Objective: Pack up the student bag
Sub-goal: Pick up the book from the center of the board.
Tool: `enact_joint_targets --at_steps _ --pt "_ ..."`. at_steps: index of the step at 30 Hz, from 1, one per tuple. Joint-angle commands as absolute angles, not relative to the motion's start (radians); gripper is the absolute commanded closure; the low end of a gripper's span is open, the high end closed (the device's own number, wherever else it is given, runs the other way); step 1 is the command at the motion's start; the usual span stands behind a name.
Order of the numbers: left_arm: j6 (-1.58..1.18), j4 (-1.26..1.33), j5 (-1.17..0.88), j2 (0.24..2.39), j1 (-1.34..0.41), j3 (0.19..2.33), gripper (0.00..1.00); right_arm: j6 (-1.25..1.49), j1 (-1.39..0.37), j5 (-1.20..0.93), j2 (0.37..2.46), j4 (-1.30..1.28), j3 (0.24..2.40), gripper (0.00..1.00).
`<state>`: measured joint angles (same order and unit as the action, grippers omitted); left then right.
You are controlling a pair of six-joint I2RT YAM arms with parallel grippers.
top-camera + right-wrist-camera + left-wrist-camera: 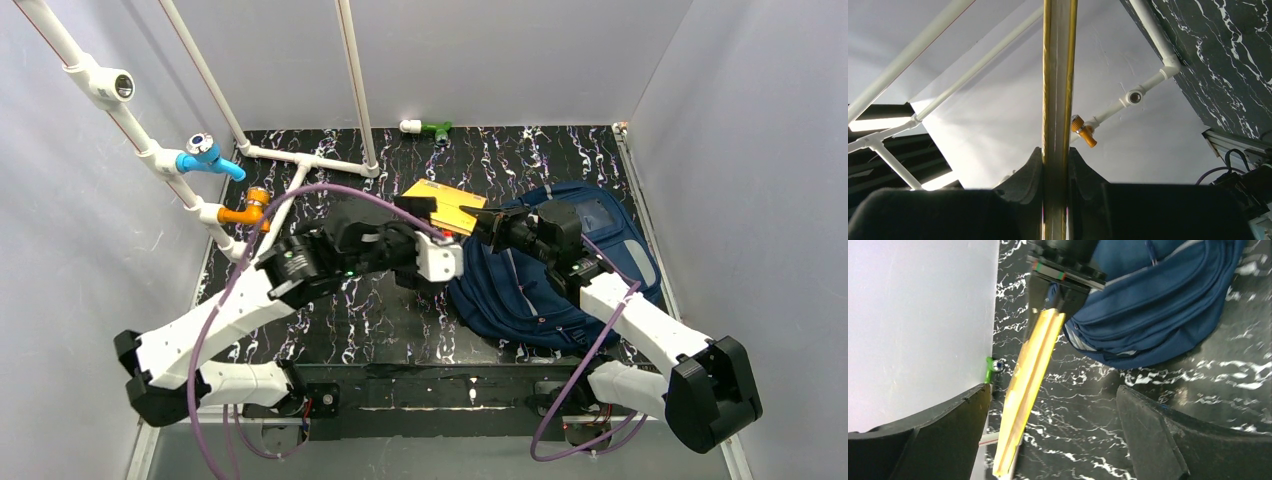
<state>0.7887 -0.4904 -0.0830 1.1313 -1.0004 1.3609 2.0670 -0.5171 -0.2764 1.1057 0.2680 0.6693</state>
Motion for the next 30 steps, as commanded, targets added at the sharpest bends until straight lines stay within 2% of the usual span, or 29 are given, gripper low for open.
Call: enact_joint_targets --at_steps 1,6,9,16,22,25,26,30 --pt "1.005 -0.518 0.091 1.203 -1.057 1.379 0.06 2.183 -0.514 -0.298 1.065 0.337 0.773 0.99" --pt "1.011 -0.378 0.193 1.254 -1.065 1.363 0.18 2.155 -0.514 -0.301 1.056 0.288 0.791 0.99" --pt "1.022 -0.36 0.23 1.29 -1.065 1.369 0.22 2.136 -0.514 -0.302 1.049 0.26 0.801 0.99" --pt "1.017 -0.367 0.261 1.328 -1.065 1.359 0.45 2.094 -0.514 -0.311 1.032 0.204 0.819 0.99" --pt "1.012 -0.401 0.258 1.368 -1.063 1.377 0.45 2.022 -0.514 -0.347 1.037 0.13 0.856 0.99" --pt "1.009 -0.427 0.256 1.39 -1.062 1.394 0.5 2.005 -0.514 -0.352 1.031 0.11 0.865 0.99" --pt "1.006 -0.433 0.257 1.397 -1.06 1.401 0.54 1.991 -0.514 -0.351 1.029 0.099 0.873 0.99" --pt "0.958 -0.479 0.241 1.411 -1.057 1.445 0.84 1.906 -0.514 -0.33 1.03 0.022 0.912 0.99"
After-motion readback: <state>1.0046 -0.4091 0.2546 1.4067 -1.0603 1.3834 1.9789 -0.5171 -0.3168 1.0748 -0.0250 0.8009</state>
